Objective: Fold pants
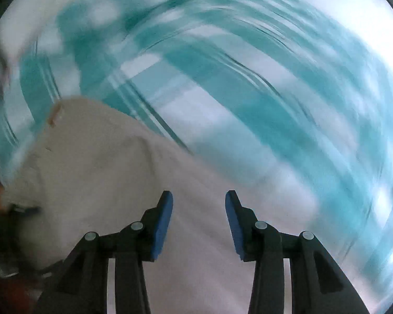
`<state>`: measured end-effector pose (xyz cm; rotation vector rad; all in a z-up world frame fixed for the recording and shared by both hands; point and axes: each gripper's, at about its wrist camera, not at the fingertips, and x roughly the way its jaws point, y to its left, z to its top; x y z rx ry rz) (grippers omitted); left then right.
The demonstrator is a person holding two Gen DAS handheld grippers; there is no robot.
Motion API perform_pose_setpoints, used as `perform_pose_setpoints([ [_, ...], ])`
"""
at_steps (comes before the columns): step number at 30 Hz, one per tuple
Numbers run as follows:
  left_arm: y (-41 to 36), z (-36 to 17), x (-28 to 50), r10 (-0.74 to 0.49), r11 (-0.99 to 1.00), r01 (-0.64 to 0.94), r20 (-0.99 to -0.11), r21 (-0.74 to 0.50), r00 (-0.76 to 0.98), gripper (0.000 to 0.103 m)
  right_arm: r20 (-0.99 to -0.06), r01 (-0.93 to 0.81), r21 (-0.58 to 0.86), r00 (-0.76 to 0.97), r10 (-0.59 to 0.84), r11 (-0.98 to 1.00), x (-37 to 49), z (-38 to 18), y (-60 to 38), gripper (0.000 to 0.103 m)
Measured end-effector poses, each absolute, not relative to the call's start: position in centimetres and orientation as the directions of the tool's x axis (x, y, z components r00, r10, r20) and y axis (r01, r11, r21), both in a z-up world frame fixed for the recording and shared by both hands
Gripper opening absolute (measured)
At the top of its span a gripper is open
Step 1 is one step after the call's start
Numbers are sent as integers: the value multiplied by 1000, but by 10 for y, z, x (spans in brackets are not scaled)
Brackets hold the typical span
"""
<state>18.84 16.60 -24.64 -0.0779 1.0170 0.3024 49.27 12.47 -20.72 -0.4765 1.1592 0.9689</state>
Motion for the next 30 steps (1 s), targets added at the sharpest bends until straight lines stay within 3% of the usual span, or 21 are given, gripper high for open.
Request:
perform_pose_setpoints([
  [2,165,-246,187,213,956,-285,-844,75,493,102,-906,-767,269,3,423,583,491,-227,69,41],
  [4,167,-242,187,212,953,-294,-850,71,483,102,-938,-731,281,-72,340,621,462,-267,-1,36],
  [8,168,-199,189,233,940,-337,-815,50,530,101,-893,-681,357,-49,447,640,440,-252,-78,34],
  [13,142,-153,254,218,959,-280,-746,44,629,102,-839,-636,281,201,506,719,471,-198,-141,34],
  [17,136,-187,320,231,955,-287,-789,73,570,102,-799,-424,355,326,506,833,537,-205,-195,35],
  [20,144,-238,336,238,955,-267,-864,126,444,103,-848,-202,285,403,345,937,579,-237,-258,35],
  [21,147,-246,331,229,959,-255,-866,123,444,103,-863,-145,256,412,293,956,586,-244,-279,29],
  [22,149,-247,325,225,960,-255,-858,115,461,103,-873,-56,229,431,230,972,592,-251,-314,20],
  [25,156,-239,311,241,951,-286,-857,116,455,102,-866,93,132,496,69,987,583,-243,-378,19],
  [28,147,-219,292,244,948,-302,-843,102,480,102,-851,80,64,525,12,995,550,-224,-407,28],
  [30,131,-205,274,213,958,-277,-833,75,511,102,-837,0,113,539,95,994,510,-205,-410,28],
])
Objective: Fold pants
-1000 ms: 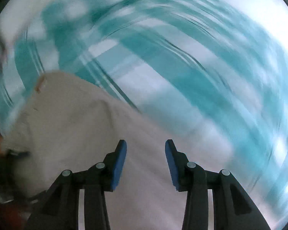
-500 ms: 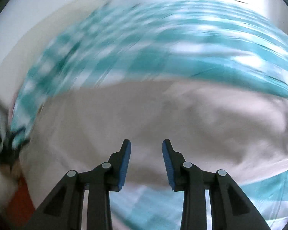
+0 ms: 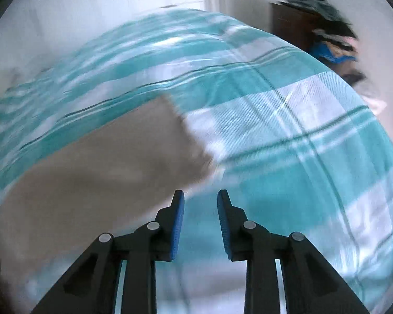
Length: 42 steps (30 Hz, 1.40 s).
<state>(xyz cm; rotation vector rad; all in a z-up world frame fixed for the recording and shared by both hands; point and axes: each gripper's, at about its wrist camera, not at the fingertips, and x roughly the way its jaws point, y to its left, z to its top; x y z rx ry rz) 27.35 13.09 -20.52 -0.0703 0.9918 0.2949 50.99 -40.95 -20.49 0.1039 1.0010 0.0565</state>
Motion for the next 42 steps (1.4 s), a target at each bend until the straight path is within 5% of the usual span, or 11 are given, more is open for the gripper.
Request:
perform_pose_setpoints([
  [2,110,-198,254,171,972,-227,-835,57,523,102,-821,-81,158,542,177,984,464,-190,-402,28],
  [6,74,-208,231,104,992,-116,-869,54,483,102,-800,-252,286,468,375,924,352,-169,-366,50],
  [8,59,-223,216,114,993,-72,-892,91,437,102,-819,-283,308,408,404,908,313,-178,-360,50],
  [11,60,-226,197,117,993,-74,-897,94,426,102,-883,-195,300,314,350,934,269,-213,-375,50],
  [14,76,-222,184,144,988,-112,-906,108,398,102,-900,-12,288,339,275,957,250,-225,-425,38],
  [19,99,-212,175,181,968,-229,-909,99,374,102,-863,188,239,491,119,953,218,-194,-462,45],
  [30,89,-247,166,254,942,-312,-867,122,429,103,-769,109,275,621,150,955,185,-203,-325,51],
  [33,90,-248,163,258,942,-316,-850,116,460,103,-786,-29,128,606,119,991,175,-214,-280,66],
  [36,87,-247,156,264,940,-323,-844,115,467,103,-796,-97,-25,605,39,995,173,-224,-262,69],
  [42,85,-244,158,283,926,-351,-866,136,413,103,-808,-124,-5,585,69,992,175,-235,-276,77],
])
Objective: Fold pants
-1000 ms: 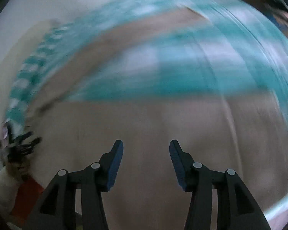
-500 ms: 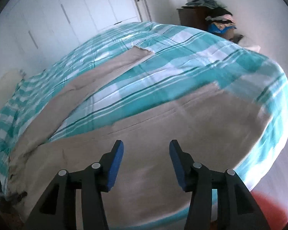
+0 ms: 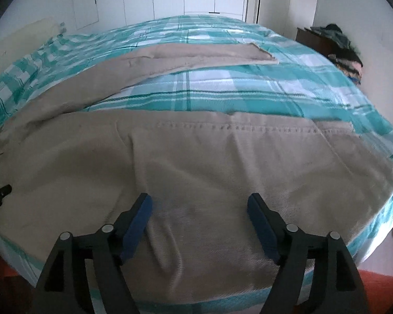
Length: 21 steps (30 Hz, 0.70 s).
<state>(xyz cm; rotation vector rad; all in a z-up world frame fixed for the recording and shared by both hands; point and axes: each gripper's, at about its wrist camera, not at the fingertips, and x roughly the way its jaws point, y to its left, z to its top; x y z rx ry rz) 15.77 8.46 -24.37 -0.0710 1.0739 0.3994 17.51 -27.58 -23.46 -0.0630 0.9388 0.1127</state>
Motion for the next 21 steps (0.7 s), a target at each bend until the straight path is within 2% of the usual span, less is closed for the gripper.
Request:
perform_pose_setpoints([
  [6,81,-244,156,310,911,-384,-866,153,392,103,-814,-133,3,575,80,991,178,-235,-280,81],
  [21,79,-244,149,327,906,-396,-839,148,436,103,-829,-152,52,545,128,987,184,-236,-286,84],
])
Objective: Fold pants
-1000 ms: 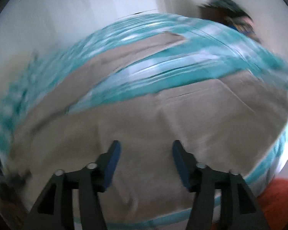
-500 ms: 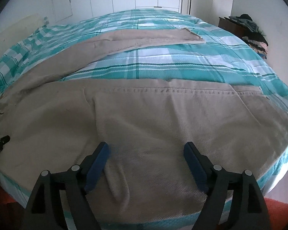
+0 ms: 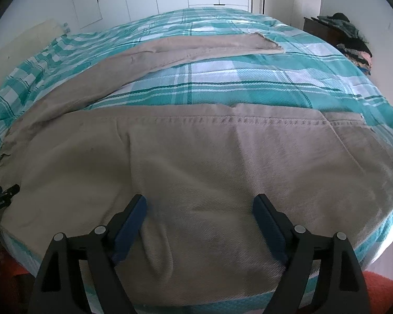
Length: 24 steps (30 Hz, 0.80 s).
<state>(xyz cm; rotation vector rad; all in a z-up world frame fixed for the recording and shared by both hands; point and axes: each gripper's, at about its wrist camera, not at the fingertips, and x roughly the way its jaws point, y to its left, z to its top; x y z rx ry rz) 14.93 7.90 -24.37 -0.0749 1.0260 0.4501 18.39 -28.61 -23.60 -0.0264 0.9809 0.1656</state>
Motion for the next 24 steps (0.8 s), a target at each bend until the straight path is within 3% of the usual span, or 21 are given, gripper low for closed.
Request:
perform_pose_setpoints([
  [20,75,-243,144,350,899,-409,-814,155,463,103,-825,-151,84,544,154,985,188,-235,-293,86],
  [24,79,-239,146,317,910,-392,-838,137,444,103,-814,-49,133,564,137,990,190,-230,-324,86],
])
